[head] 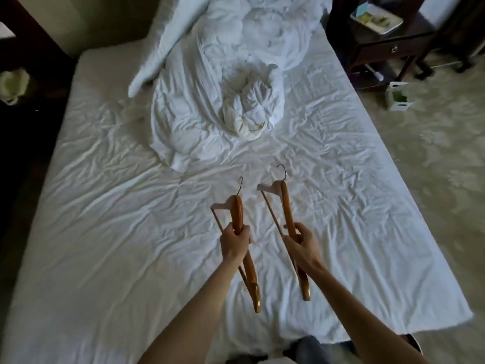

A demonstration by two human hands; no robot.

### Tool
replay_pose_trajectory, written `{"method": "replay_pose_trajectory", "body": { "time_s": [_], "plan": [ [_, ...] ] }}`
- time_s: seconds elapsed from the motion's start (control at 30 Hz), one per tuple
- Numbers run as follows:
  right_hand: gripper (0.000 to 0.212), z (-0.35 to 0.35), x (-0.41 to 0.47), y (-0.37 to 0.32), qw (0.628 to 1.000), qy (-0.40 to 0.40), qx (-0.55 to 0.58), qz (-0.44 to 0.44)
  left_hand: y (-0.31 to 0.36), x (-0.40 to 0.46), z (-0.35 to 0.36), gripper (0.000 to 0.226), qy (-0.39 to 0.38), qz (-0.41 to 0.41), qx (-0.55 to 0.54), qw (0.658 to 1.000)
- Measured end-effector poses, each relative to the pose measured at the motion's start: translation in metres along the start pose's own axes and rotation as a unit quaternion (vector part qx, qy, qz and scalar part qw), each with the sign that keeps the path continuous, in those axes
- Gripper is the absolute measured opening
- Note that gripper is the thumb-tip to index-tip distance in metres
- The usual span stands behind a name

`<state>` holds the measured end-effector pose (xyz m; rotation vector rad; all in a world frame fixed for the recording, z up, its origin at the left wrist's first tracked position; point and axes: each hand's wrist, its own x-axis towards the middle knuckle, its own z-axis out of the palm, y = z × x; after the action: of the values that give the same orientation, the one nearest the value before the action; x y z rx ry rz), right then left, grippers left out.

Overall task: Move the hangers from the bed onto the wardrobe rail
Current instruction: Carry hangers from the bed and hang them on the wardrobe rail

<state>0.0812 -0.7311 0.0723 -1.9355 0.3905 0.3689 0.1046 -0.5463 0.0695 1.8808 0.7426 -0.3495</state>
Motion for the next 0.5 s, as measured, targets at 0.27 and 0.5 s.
{"method": "replay_pose_trajectory", "body": {
  "time_s": [0.27, 0.5],
  "plan": [
    [0.029, 0.010, -0.080, -0.041, 0.989, -0.111, -0.023, -0.091, -0.027, -0.104, -0.051, 0.030, 0.057, -0.021, -0.147, 0.987],
    [0.025, 0.075, -0.144, -0.073, 0.944, -0.269, -0.036, -0.188, -0.078, -0.180, -0.104, 0.031, 0.228, -0.045, -0.221, 0.947]
  ]
}}
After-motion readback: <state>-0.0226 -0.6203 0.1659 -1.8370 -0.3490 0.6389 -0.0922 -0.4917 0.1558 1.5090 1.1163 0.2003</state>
